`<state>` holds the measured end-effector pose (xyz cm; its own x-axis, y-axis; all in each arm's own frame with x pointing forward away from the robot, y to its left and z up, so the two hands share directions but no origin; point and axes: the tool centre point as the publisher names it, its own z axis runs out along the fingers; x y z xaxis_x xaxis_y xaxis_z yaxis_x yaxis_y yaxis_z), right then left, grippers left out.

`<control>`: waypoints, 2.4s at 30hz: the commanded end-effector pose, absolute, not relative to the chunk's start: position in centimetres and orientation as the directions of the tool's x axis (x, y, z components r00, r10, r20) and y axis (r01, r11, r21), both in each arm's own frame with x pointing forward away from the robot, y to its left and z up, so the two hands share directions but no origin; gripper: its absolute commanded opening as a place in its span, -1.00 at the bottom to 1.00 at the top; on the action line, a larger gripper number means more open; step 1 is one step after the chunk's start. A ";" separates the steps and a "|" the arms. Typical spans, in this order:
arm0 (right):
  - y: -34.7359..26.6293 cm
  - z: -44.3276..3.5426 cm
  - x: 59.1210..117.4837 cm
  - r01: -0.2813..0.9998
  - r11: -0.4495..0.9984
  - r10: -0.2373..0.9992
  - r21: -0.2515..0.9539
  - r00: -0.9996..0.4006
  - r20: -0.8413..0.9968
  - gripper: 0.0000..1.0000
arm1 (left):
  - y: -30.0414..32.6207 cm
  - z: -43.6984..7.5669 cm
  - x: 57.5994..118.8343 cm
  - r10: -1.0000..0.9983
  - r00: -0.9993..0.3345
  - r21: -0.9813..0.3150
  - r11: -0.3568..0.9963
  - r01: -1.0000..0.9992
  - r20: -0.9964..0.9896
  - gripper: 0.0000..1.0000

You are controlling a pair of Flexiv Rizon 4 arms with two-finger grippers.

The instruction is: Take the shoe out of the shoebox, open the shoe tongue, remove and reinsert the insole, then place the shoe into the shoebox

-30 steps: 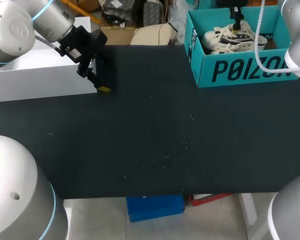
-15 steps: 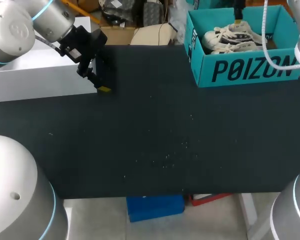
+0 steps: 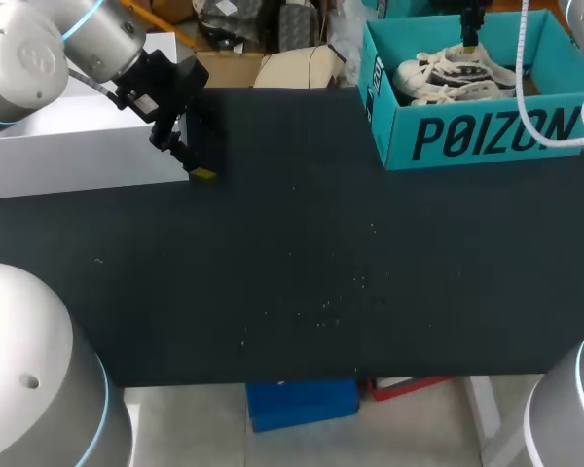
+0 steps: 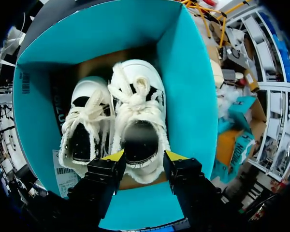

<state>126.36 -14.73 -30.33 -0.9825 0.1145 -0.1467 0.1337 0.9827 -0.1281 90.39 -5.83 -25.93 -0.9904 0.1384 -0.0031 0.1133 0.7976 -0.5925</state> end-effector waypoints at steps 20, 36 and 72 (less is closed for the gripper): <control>-15.3 -33.7 130.9 0.142 0.984 0.131 -0.109 -0.986 -0.100 -0.08 | -5.8 -26.0 90.4 0.137 -0.990 -0.590 0.799 0.113 -0.004 1.00; -15.1 -34.6 131.0 0.098 0.987 0.092 -0.129 -0.994 -0.056 -1.00 | -5.8 -26.0 90.4 0.137 -0.990 -0.590 0.799 0.113 -0.004 1.00; -16.6 -32.9 131.2 0.108 0.973 0.100 -0.205 -0.994 -0.046 -1.00 | -5.8 -26.0 90.4 0.137 -0.990 -0.590 0.799 0.113 -0.004 1.00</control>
<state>129.80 -16.86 -32.54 -0.9681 0.0531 -0.2447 0.1029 0.9754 -0.1951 90.39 -5.83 -25.93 -0.9904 0.1384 -0.0031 0.1133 0.7976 -0.5925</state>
